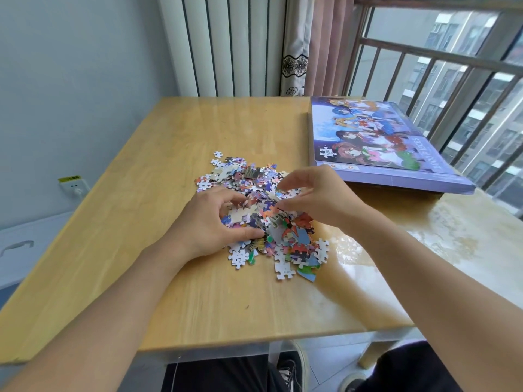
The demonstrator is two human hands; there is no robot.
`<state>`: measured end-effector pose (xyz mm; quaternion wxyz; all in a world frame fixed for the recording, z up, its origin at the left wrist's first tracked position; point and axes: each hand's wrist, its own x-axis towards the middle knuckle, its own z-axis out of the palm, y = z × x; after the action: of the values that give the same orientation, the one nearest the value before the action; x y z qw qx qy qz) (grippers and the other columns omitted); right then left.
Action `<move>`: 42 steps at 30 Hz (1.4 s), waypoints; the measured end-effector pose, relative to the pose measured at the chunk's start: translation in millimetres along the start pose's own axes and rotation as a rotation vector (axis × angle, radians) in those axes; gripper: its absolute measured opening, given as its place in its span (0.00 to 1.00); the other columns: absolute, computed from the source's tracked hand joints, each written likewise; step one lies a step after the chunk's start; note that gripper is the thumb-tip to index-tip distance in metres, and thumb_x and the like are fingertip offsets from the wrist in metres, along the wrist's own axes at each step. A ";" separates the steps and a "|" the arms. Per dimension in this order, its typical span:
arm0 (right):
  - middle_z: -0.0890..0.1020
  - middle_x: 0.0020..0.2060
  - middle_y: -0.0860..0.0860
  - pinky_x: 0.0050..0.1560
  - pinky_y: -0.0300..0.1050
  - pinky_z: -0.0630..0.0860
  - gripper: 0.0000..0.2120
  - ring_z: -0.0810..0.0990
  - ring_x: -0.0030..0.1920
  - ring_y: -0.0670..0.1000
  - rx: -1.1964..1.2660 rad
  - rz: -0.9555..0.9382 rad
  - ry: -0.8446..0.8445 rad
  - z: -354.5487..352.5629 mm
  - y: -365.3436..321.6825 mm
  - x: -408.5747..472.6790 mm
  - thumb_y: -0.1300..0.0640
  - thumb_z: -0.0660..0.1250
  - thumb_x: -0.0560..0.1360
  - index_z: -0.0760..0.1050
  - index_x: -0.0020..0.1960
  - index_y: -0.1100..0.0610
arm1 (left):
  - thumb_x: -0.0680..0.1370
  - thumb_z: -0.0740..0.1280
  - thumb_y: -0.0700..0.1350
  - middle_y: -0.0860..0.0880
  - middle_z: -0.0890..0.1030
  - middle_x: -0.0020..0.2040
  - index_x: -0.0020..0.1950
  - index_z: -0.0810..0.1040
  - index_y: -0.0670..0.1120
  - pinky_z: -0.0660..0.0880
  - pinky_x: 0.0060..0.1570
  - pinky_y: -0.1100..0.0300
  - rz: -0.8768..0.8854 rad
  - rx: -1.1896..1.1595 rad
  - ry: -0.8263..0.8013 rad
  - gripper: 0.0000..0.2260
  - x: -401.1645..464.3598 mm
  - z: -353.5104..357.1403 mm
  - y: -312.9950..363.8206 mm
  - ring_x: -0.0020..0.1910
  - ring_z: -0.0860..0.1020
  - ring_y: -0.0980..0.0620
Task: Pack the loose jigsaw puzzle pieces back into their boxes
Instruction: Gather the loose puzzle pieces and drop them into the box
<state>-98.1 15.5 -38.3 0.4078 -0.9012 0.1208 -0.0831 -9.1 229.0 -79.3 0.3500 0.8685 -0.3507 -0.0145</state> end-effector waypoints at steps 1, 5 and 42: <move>0.82 0.58 0.45 0.58 0.43 0.77 0.24 0.80 0.55 0.43 -0.009 0.022 -0.018 -2.0 -1.6 -0.1 0.49 0.80 0.68 0.81 0.62 0.52 | 0.55 0.74 0.72 0.60 0.78 0.49 0.61 0.80 0.55 0.67 0.39 0.68 0.005 -0.003 -0.004 0.38 -0.4 0.5 0.7 0.42 0.74 0.62; 0.75 0.67 0.49 0.55 0.44 0.73 0.51 0.76 0.62 0.51 -0.112 0.210 -0.242 -7.4 -11.5 -3.7 0.41 0.84 0.58 0.67 0.76 0.51 | 0.58 0.78 0.66 0.61 0.79 0.51 0.61 0.81 0.54 0.67 0.37 0.75 -0.012 -0.052 0.002 0.34 -1.3 2.6 4.3 0.42 0.75 0.67; 0.85 0.40 0.59 0.41 0.46 0.84 0.10 0.86 0.37 0.56 0.910 0.626 -0.120 -61.4 46.4 -38.2 0.69 0.69 0.76 0.76 0.57 0.67 | 0.72 0.74 0.44 0.52 0.70 0.71 0.73 0.68 0.52 0.75 0.59 0.48 0.347 0.472 -0.156 0.31 108.8 46.5 100.4 0.66 0.71 0.47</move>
<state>-156.8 -47.1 -35.1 0.7673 -0.5584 0.3113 0.0498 0.2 82.8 -28.3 0.1077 0.8493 -0.5133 0.0605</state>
